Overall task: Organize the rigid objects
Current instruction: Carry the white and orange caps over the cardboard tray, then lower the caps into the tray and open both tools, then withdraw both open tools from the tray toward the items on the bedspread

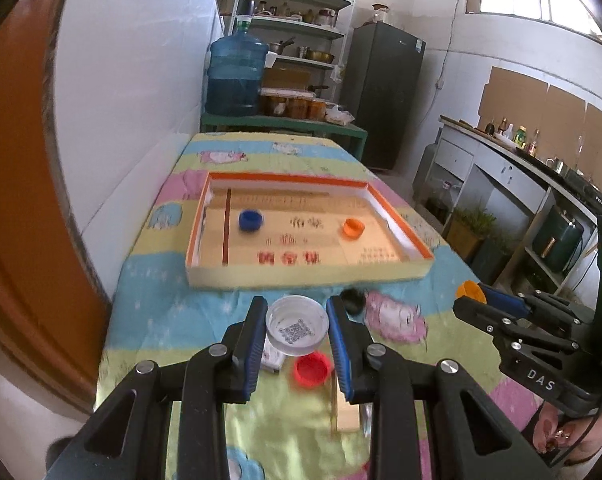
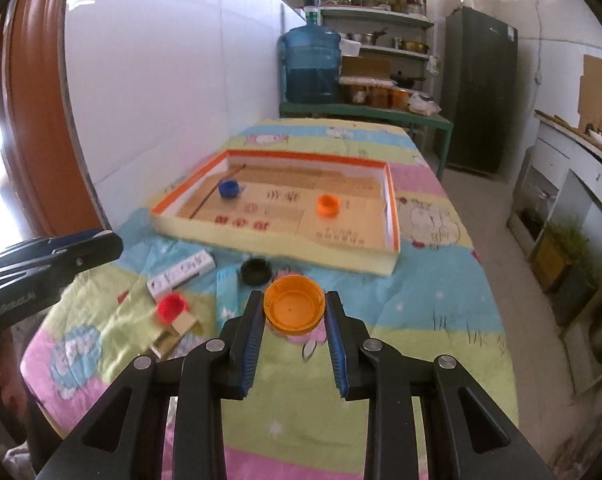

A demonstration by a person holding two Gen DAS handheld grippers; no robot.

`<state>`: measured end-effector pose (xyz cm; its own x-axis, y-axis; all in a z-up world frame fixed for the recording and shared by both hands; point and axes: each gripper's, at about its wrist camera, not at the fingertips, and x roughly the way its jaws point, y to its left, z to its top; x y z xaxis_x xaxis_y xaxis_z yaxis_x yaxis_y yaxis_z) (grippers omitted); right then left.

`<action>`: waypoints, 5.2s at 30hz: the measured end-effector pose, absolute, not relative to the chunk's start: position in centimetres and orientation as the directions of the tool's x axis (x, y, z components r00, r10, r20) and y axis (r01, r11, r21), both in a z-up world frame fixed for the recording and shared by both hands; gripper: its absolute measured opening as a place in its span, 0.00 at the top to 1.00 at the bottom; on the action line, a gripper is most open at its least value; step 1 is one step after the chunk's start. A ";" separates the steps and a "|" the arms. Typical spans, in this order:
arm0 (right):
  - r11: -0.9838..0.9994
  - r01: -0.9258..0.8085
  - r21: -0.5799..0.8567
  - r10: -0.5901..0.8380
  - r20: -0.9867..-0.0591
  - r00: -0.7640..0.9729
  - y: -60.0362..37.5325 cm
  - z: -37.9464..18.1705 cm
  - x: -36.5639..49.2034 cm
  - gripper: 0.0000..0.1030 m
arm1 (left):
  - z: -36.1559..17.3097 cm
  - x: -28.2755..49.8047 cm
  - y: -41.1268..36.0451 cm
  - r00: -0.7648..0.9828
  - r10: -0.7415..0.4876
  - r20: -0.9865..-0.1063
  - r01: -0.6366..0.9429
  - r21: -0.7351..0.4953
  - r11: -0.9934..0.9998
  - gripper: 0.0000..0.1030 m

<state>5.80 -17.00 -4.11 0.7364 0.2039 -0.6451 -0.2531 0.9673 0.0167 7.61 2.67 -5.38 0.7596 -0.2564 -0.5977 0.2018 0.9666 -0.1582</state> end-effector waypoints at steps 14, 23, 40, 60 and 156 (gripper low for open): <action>0.956 -0.292 0.002 0.228 -0.630 0.742 -18.1 -0.2 13.0 0.71 | -2.1 15.9 0.0 0.749 -0.287 -0.597 0.257 -0.136 0.957 0.70; 0.948 -0.318 0.011 0.249 -0.647 0.721 -18.5 0.7 19.2 0.71 | -1.8 22.5 -1.4 0.737 -0.289 -0.611 0.253 -0.148 0.956 0.70; 0.950 -0.313 -0.002 0.224 -0.693 0.685 -18.2 -1.0 27.9 0.71 | -3.5 31.4 -1.2 0.704 -0.272 -0.656 0.169 -0.217 0.961 0.70; 0.951 -0.302 0.061 0.237 -0.770 0.592 -19.2 -4.7 34.1 0.71 | -7.3 36.2 -2.7 0.628 -0.237 -0.741 0.158 -0.177 0.971 0.70; 0.924 -0.352 0.149 0.349 -0.704 0.618 -14.1 1.6 17.6 0.56 | 2.1 17.2 1.7 0.771 -0.252 -0.584 0.219 -0.128 0.967 0.47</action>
